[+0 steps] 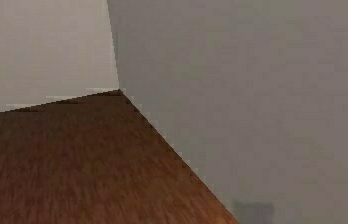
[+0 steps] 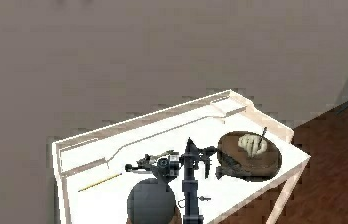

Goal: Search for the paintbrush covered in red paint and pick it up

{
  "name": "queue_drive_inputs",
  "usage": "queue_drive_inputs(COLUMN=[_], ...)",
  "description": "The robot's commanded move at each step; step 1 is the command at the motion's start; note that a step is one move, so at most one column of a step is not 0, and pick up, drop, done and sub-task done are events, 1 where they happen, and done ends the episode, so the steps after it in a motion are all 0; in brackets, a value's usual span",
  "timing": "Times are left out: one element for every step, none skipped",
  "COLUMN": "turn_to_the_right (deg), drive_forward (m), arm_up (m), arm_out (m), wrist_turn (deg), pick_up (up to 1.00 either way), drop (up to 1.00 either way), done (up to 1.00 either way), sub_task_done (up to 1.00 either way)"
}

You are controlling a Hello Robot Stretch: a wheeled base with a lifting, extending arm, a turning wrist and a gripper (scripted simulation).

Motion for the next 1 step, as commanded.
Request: queue_drive_inputs(turn_to_the_right=[0.0], drive_forward=[0.00], arm_up=[0.10], arm_out=[0.00], wrist_turn=[0.0], pick_up=[0.00], drop=[0.00], done=[0.00], sub_task_done=[0.00])
